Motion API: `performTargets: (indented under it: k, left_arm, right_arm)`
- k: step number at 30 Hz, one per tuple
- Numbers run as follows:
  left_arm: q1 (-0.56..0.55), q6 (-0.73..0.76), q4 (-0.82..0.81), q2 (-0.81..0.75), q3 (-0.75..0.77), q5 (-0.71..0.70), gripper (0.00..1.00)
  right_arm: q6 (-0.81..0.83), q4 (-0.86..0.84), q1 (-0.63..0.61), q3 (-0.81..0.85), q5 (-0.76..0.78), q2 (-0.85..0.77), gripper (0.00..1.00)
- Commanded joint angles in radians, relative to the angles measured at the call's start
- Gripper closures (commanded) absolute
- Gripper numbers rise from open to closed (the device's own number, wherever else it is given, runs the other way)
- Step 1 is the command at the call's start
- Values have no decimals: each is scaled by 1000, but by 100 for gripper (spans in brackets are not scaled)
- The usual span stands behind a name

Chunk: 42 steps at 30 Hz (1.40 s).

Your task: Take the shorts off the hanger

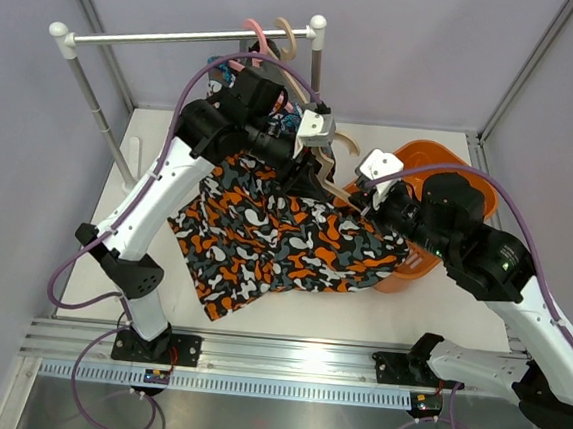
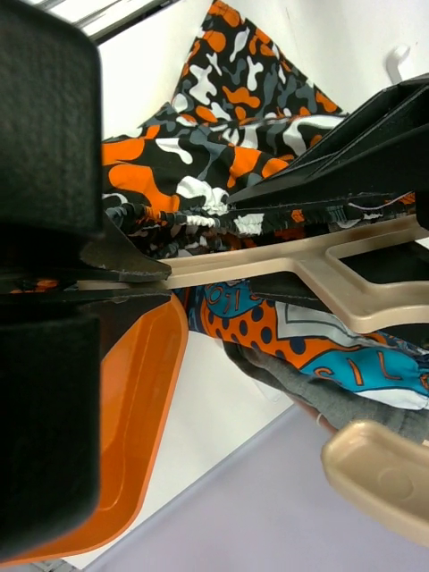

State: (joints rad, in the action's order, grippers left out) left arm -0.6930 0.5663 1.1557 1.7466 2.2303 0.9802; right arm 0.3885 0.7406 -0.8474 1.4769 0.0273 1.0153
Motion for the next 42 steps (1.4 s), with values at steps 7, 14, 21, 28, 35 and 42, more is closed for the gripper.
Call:
performTargets:
  k: [7,14,21,28,35,42]
  left_arm:
    - [-59,-279,-270,-195,-188,-379,100]
    - [-71,-454,-412,-390,-345,-607,100]
    - [-184,-490,-435,-403,-383,-920,100]
    - [-226,-516,-473,-378,-480,-1055,100]
    - [-226,-519,-450,-343,-402,-1150,100]
    - [-226,-533,-452,-355,-353,-1151,100]
  right_arm:
    - [-129,-218,7,26,305,3,57]
    - [-359,-15,7,201,338,86,49]
    - [-549,192,4,402,299,273,51]
    - [-609,183,2,329,278,272,51]
    - [-648,213,-2,286,278,275,51]
    - [-681,188,-4,229,296,318,51]
